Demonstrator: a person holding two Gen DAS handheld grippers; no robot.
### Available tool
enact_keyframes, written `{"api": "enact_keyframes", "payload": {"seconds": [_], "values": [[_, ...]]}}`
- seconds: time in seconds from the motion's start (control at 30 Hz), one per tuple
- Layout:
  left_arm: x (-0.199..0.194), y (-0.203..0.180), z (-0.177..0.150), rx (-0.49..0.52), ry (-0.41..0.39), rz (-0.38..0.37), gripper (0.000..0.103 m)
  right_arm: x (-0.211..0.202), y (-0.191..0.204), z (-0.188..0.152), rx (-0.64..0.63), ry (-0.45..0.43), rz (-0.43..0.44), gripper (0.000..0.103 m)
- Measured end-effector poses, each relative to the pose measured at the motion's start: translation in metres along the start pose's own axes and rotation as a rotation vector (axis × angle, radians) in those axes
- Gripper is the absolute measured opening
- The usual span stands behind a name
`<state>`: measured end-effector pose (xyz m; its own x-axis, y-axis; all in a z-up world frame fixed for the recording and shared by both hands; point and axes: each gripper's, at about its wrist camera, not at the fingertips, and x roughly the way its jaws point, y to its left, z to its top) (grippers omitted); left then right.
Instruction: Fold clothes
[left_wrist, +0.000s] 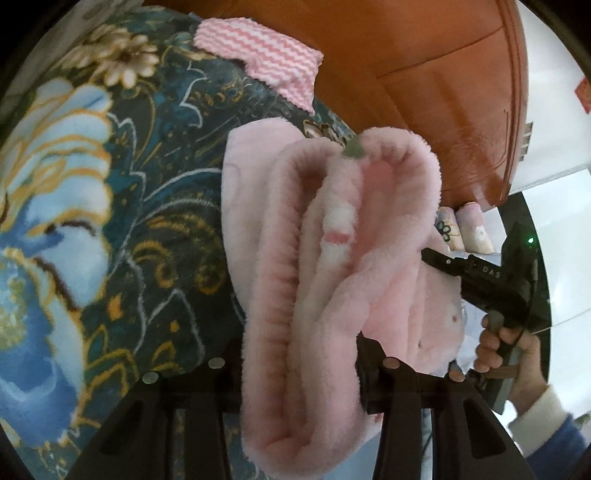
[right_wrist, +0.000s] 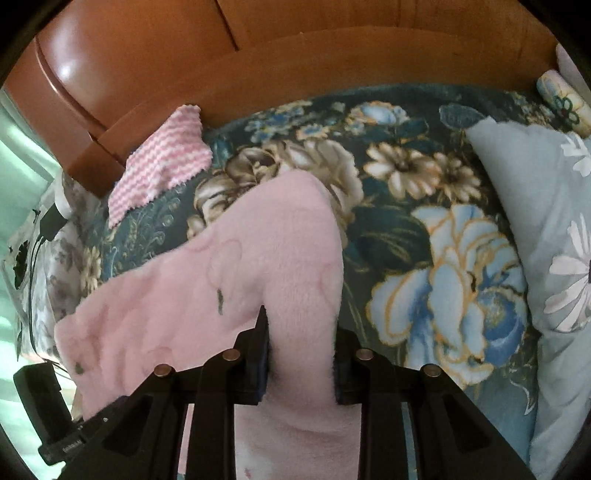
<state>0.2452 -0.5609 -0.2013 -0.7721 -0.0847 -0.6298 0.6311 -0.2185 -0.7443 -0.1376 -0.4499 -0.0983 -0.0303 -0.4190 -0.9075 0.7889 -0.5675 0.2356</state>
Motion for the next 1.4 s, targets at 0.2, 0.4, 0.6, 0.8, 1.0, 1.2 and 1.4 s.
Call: {"api": "enact_keyframes", "payload": {"seconds": [0.2,0.4,0.6,0.8,1.0,1.2,1.4], "values": [[-0.03,-0.001,0.007,0.013,0.016,0.033,0.051,-0.013,-0.003,0.003,-0.03,0.017,0.0,0.048],[-0.058,-0.047,0.001,0.233,-0.055,0.147,0.052,-0.046,0.001,-0.018,-0.057,-0.092,-0.107,0.052],[-0.042,-0.124,0.006,0.571,-0.084,0.098,0.052,-0.04,0.04,-0.063,-0.172,-0.074,-0.063,0.052],[-0.006,-0.081,0.034,0.503,-0.016,0.244,0.051,-0.032,0.027,-0.087,-0.201,-0.069,-0.138,0.052],[0.004,-0.052,0.035,0.476,-0.014,0.189,0.051,-0.011,-0.013,-0.097,-0.035,-0.064,-0.106,0.052],[-0.001,-0.062,0.032,0.489,-0.015,0.215,0.051,0.002,-0.017,-0.102,0.007,-0.08,-0.111,0.052],[-0.041,-0.059,-0.011,0.349,-0.127,0.192,0.051,-0.024,-0.005,-0.129,0.08,-0.183,-0.097,0.053]]}}
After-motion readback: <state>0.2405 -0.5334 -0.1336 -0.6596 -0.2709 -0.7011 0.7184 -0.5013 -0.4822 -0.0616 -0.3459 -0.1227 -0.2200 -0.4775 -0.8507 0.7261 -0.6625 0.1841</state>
